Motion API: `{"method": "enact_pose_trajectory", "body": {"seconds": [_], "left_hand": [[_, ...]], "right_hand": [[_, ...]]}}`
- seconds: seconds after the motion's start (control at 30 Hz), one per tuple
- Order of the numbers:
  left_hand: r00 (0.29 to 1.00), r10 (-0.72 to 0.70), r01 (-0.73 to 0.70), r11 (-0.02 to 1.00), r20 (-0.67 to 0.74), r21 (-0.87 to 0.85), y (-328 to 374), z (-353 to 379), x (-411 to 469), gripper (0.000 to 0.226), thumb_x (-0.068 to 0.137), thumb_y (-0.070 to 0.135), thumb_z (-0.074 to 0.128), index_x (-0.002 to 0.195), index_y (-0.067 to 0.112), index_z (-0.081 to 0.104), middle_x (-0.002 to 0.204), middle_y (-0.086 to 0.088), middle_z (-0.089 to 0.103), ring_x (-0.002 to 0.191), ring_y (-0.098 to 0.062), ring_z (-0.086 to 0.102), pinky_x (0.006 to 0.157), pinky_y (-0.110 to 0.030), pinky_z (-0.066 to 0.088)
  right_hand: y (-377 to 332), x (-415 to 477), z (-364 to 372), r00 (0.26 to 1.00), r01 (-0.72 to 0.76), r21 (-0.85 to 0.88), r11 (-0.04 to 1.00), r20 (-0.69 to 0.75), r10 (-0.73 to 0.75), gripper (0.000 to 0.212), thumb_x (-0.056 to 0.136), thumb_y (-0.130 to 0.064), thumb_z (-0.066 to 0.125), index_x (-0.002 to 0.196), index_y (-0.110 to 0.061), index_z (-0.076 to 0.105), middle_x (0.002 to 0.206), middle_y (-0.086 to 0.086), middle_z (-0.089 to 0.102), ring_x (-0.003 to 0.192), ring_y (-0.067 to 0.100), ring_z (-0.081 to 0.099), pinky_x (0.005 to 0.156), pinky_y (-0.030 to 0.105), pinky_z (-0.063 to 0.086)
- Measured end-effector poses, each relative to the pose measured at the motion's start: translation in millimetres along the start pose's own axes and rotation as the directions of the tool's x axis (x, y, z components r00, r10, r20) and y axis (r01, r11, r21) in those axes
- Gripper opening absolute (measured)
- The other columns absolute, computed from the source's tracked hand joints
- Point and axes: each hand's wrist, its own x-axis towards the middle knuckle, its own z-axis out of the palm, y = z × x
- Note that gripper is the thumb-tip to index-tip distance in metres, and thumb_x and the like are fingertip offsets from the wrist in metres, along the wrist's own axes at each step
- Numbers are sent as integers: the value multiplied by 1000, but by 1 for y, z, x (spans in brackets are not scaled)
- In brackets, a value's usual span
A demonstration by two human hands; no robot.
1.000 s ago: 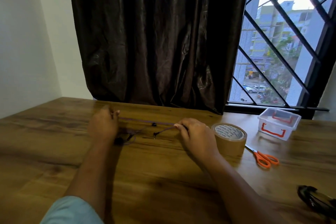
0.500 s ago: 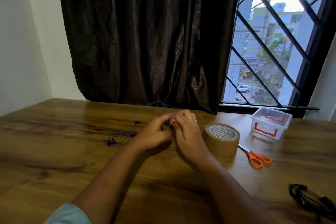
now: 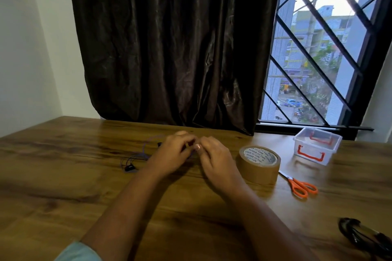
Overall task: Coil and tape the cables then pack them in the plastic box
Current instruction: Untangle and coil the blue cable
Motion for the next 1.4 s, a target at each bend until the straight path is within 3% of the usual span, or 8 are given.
{"method": "enact_pose_trajectory", "body": {"seconds": [0.23, 0.33, 0.43, 0.67, 0.83, 1.0, 1.17, 1.4], "left_hand": [[978, 93, -43, 966, -188, 257, -3, -7, -1, 14, 89, 22, 61, 93, 11, 68, 93, -4, 54, 79, -17, 57, 66, -22, 39], [969, 61, 38, 921, -240, 388, -5, -12, -4, 19, 91, 30, 56, 96, 15, 67, 98, -2, 54, 76, -22, 60, 59, -36, 46], [934, 16, 165, 867, -358, 470, -17, -29, -7, 20, 92, 33, 52, 97, 18, 65, 98, -1, 52, 71, -24, 60, 52, -30, 40], [814, -67, 330, 870, -576, 365, -51, -58, -20, 20, 93, 23, 53, 95, 8, 66, 96, -15, 56, 88, -35, 51, 69, -48, 47], [898, -30, 147, 961, -438, 235, -27, -28, -11, 17, 95, 27, 48, 94, 15, 59, 79, -11, 64, 74, -32, 61, 62, -44, 48], [963, 141, -88, 971, -230, 224, 1, 2, -4, 16, 94, 25, 51, 100, 17, 64, 90, -3, 70, 81, -22, 65, 65, -38, 49], [964, 118, -99, 991, -237, 89, 1, 1, -3, 14, 93, 26, 55, 92, 18, 67, 80, 7, 66, 70, -3, 58, 61, -25, 42], [962, -5, 15, 999, -272, 33, -20, -20, -3, 16, 94, 29, 52, 82, 22, 59, 62, 7, 52, 58, -6, 51, 55, -31, 39]], "right_hand": [[5, 3, 6, 990, -86, -54, 995, -120, 79, 16, 89, -5, 58, 94, -14, 71, 91, -2, 65, 83, 2, 57, 74, 9, 43], [10, 3, 3, 974, -143, -94, 985, -187, 123, 20, 88, 0, 55, 95, -9, 72, 94, 3, 67, 86, 7, 59, 78, 10, 43], [15, 4, -6, 935, -241, -118, 963, -294, 198, 22, 89, 4, 53, 96, -5, 71, 98, 8, 67, 86, 5, 54, 77, -5, 31], [26, -1, -5, 897, -441, -265, 857, -174, 407, 33, 84, 11, 50, 111, -3, 65, 114, 11, 59, 99, 24, 58, 81, 20, 41], [17, -3, 2, 955, -295, -427, 855, -155, 253, 33, 81, 1, 56, 113, -7, 58, 133, 9, 48, 121, 27, 46, 100, 33, 38], [-3, 1, 14, 993, -109, -165, 980, -69, 99, 59, 89, -13, 55, 143, -12, 32, 133, 3, 50, 125, 14, 42, 110, 33, 28], [5, 2, 9, 991, -128, -139, 982, -44, 123, 22, 95, -7, 43, 110, -13, 58, 93, -1, 61, 83, 12, 58, 72, 34, 48], [12, 9, -4, 945, -284, -231, 931, -233, 231, 16, 98, -13, 41, 96, -12, 56, 83, 6, 62, 75, 23, 59, 65, 35, 47]]}}
